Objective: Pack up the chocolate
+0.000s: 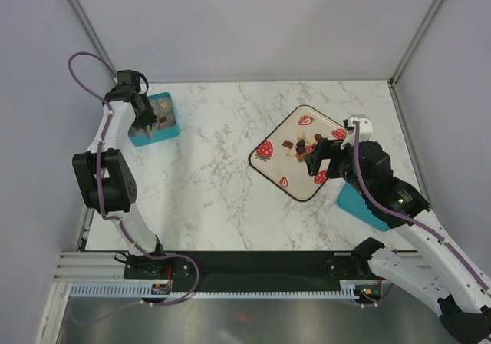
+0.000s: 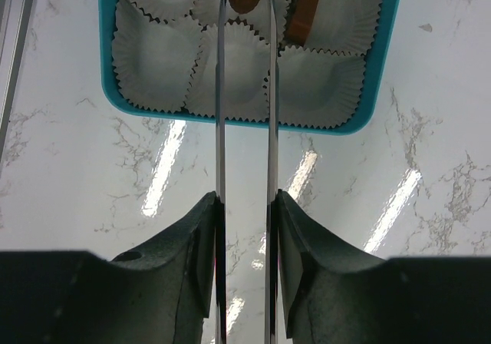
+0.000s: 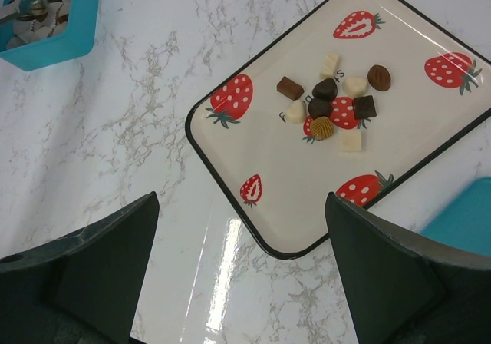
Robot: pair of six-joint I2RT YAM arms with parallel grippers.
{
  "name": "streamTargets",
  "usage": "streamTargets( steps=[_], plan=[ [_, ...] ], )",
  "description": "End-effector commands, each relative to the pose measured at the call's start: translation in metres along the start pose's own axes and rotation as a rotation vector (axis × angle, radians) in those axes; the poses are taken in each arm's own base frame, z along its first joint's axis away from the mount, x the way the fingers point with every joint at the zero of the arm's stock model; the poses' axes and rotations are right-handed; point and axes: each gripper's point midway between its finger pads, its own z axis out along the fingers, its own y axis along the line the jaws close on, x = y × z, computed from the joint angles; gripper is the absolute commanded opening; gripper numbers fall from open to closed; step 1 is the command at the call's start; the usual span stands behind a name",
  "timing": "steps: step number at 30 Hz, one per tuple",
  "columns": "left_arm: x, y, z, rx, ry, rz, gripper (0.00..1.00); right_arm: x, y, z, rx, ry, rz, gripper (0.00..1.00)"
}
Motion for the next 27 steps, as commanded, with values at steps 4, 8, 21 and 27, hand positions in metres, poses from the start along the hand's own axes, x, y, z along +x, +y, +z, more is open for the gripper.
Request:
streamTargets(
  steps=[4, 8, 21, 27],
  plan=[
    [-0.020, -0.007, 0.000, 0.032, -0.056, 0.043, 0.45, -0.024, 0.010, -0.003, -0.034, -0.072, -0.006, 0.98],
    [-0.025, -0.009, -0.003, 0.035, -0.073, 0.053, 0.48, -0.025, 0.010, -0.004, -0.037, -0.075, -0.005, 0.98],
    [-0.045, -0.031, -0.071, 0.092, -0.217, 0.079, 0.52, -0.033, 0.016, -0.016, -0.069, -0.092, 0.026, 0.98],
    [-0.002, -0.092, -0.107, 0.231, -0.213, 0.211, 0.52, -0.032, 0.011, -0.020, -0.042, -0.078, 0.031, 0.98]
  ],
)
